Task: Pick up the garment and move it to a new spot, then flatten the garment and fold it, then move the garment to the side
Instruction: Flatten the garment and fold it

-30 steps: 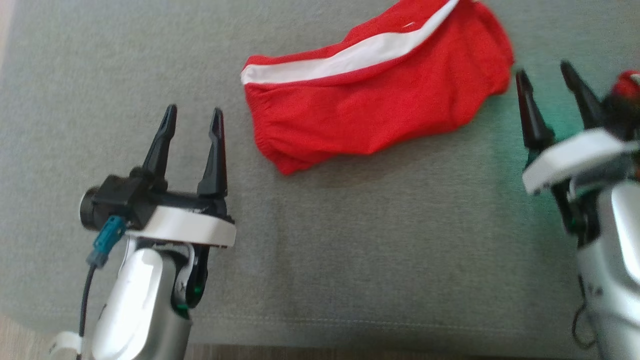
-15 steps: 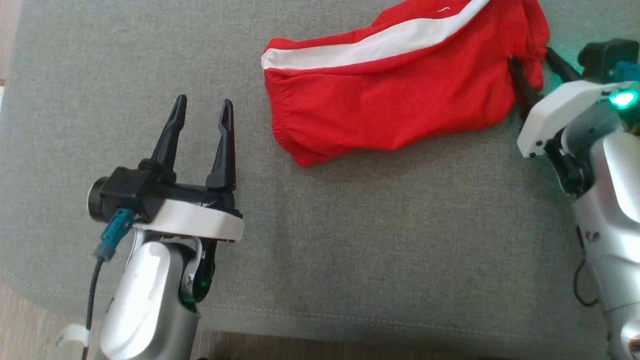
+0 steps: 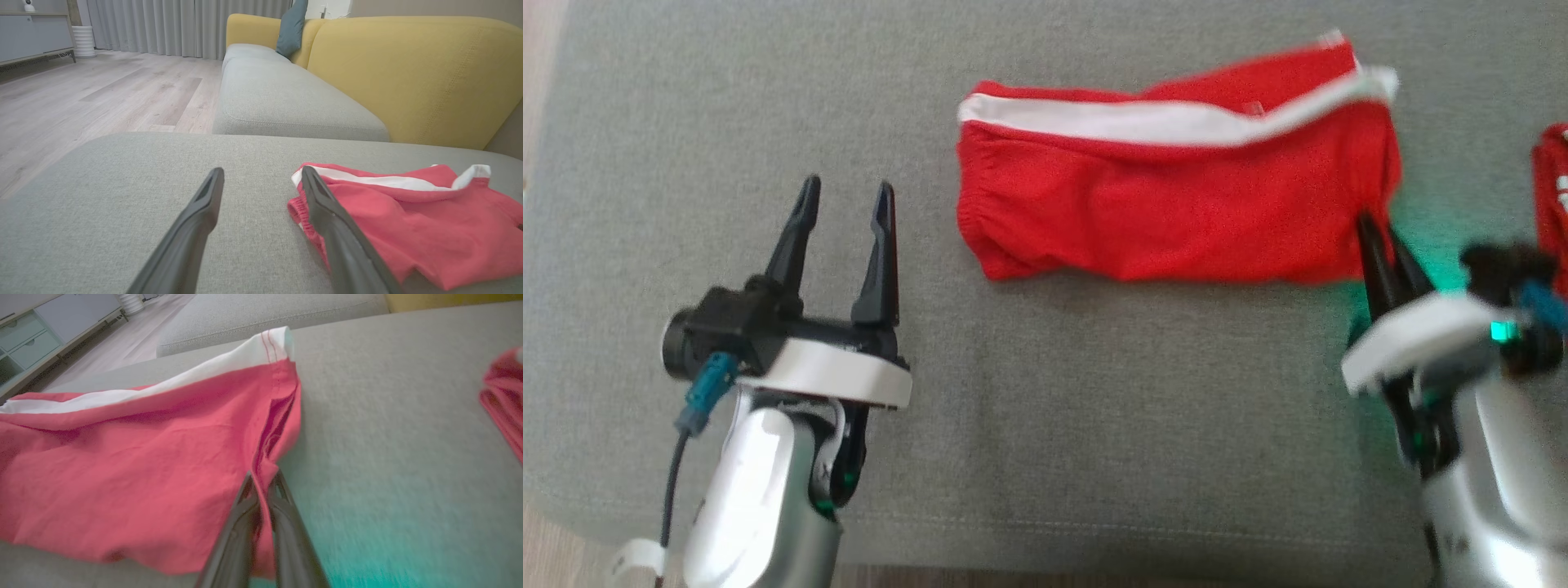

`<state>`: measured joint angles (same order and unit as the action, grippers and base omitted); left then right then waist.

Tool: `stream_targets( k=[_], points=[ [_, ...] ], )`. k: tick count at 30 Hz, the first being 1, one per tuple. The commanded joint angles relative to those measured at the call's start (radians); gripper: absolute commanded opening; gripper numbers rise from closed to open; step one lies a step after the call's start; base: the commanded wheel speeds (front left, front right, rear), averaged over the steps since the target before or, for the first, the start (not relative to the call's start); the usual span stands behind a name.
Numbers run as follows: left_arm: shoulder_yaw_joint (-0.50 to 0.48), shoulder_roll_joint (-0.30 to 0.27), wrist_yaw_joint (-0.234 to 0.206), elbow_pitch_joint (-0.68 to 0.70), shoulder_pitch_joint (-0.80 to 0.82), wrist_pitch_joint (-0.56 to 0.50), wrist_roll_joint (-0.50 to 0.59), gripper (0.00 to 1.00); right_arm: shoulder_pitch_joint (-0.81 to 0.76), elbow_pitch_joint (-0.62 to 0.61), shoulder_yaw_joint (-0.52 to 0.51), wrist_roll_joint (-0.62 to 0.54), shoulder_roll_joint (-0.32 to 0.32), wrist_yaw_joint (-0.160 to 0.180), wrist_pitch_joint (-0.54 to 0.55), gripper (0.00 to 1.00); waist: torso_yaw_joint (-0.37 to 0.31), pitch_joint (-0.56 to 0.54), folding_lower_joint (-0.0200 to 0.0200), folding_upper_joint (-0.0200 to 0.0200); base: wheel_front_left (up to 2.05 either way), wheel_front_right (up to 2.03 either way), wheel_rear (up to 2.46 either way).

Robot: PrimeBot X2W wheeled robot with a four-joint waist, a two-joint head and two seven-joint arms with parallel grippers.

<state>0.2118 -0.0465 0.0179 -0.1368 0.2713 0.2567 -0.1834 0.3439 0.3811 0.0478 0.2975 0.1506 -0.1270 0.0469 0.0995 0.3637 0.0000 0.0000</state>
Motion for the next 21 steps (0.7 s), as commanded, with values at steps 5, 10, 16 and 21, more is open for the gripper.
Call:
stream_targets(
  k=[5,10,16,21],
  points=[
    [-0.036,-0.007,0.004,0.016,-0.028,0.005,0.016,1.0,-0.157,-0.165,-0.073,-0.019,-0.051,-0.004,0.012,0.0,-0.024,-0.045,0.0,0.0,0.0,0.0,0.0],
    [-0.034,-0.007,0.005,0.014,-0.044,0.005,0.019,1.0,-0.215,-0.215,-0.117,-0.024,-0.07,-0.004,0.036,0.0,-0.028,-0.058,0.0,0.0,0.0,0.0,0.0],
    [-0.025,-0.006,0.009,0.003,-0.048,0.005,0.021,1.0,-0.212,-0.25,-0.135,-0.051,-0.074,-0.004,0.065,0.0,-0.016,-0.076,0.0,0.0,0.0,0.0,0.0],
    [-0.015,-0.006,0.008,-0.004,-0.052,0.005,0.016,1.0,-0.144,-0.331,-0.046,-0.088,-0.073,-0.004,0.118,0.0,0.0,-0.103,0.0,0.0,0.0,0.0,0.0]
  ],
)
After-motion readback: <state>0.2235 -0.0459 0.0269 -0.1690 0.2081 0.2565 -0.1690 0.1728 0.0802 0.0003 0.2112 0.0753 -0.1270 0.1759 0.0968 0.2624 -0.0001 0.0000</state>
